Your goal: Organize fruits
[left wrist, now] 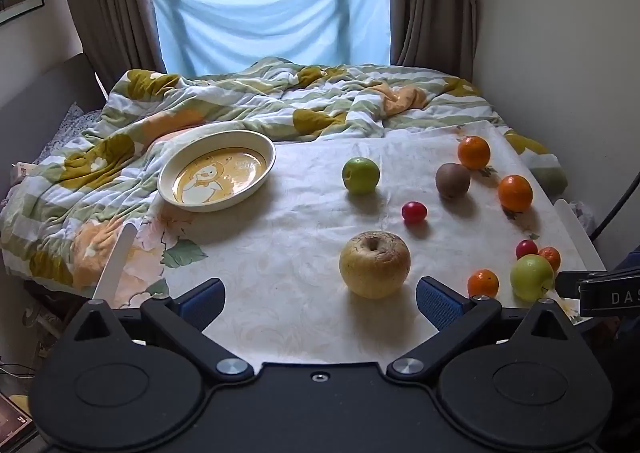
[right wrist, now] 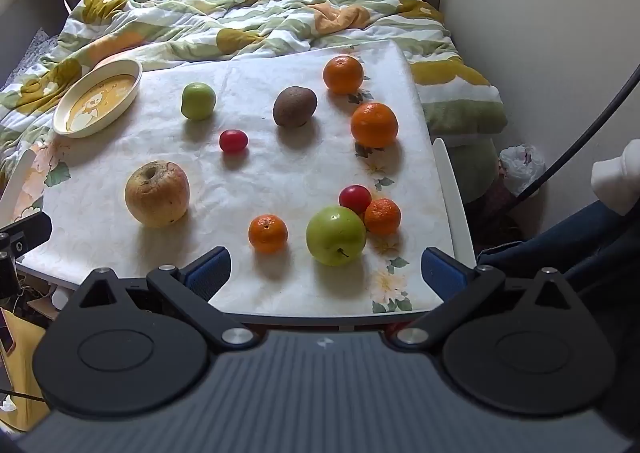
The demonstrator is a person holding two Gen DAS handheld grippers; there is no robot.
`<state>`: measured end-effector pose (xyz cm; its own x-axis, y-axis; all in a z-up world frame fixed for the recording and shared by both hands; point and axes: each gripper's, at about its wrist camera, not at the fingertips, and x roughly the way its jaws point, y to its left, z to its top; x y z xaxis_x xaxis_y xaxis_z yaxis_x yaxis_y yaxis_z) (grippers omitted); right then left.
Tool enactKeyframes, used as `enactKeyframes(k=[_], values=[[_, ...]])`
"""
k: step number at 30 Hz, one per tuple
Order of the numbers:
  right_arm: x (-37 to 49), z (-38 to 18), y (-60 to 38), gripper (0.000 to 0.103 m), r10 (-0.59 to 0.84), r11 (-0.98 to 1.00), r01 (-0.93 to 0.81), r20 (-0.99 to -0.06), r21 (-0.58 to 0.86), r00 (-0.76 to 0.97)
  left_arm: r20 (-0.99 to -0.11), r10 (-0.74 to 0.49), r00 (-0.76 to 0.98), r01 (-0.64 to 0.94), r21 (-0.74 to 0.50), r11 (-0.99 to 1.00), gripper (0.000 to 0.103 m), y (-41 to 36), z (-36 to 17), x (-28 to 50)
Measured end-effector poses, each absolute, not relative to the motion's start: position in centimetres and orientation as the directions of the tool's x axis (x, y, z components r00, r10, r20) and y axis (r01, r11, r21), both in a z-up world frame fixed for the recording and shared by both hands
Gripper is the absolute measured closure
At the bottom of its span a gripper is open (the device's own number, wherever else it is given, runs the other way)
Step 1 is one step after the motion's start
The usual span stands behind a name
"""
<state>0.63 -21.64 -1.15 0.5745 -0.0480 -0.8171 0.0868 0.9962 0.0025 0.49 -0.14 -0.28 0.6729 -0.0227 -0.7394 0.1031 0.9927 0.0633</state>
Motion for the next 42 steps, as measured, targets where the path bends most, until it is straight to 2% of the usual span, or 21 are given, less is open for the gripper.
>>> enactKeyframes(k=[4,8,42], values=[[0.6,-1.1,-21.6,0.0,-0.045,0.996,0.084,-0.819,0.004,0.572,-0.718,-0.045,0.694,0.1,0.034,0.994,0.0,0.9,0.2,0.3],[0.5,-1.1,-21.5,0.0,-0.045,0.997,0.083,-0.819,0.004,0.572,-0.714,-0.026,0.699,0.1,0.062,0.993,0.0,0.2,0.0,-0.1],[0.5,-1.2,-21.0,0.0,-0.041,0.997,0.077,-0.819,0.004,0.573,-0.722,-0.02,0.692,0.094,0.063,0.994,0.0,0.2,-0.3,0.6]])
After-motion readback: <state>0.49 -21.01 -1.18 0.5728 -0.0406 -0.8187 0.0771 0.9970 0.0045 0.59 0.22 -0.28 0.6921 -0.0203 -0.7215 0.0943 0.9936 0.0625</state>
